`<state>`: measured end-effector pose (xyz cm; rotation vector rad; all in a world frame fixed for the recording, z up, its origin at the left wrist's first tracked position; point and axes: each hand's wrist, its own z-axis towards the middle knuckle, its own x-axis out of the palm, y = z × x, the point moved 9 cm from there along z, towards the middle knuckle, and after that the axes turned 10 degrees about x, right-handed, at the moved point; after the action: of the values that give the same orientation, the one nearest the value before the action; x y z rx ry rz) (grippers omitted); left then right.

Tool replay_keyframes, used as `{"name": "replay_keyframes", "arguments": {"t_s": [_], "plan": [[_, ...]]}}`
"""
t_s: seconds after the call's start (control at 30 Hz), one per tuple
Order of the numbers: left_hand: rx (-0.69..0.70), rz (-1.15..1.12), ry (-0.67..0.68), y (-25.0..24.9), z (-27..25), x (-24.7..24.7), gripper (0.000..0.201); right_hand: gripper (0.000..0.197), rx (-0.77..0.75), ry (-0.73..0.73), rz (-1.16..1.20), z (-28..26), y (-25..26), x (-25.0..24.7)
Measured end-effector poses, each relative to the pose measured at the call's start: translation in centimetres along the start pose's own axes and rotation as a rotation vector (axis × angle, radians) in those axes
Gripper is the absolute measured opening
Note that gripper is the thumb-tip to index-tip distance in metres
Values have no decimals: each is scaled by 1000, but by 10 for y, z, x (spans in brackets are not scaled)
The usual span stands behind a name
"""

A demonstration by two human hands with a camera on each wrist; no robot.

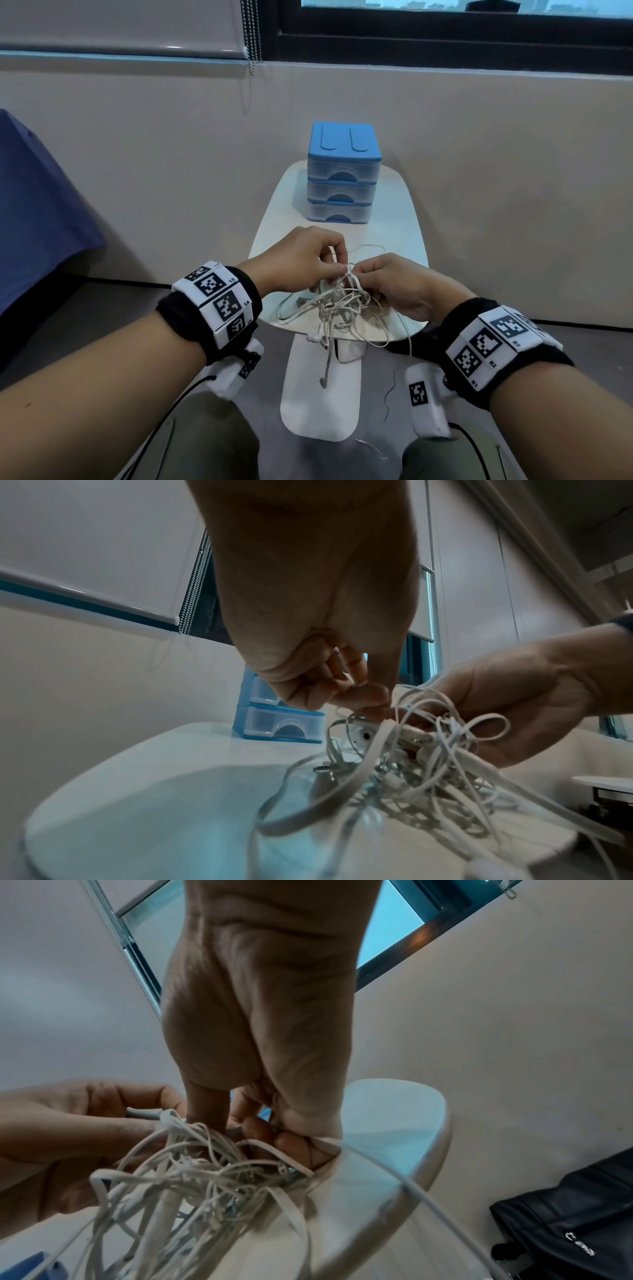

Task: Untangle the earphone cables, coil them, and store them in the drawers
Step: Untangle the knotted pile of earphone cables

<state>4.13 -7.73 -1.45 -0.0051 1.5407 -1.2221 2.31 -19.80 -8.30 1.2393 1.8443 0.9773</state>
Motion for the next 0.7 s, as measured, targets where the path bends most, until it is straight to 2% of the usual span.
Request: {"name": "replay_keyframes", "arguments": {"t_s": [0.17,0.53,0.7], "plan": [[18,13,-46,2,2,-2,7,17,36,-30,-31,5,-3,-2],[19,13,-49,-1,3,0,6,21,99,-35,-54,6,-5,-2],[-14,45,27,2,2,4,25,15,77,-13,-78,1,-1,1]]}}
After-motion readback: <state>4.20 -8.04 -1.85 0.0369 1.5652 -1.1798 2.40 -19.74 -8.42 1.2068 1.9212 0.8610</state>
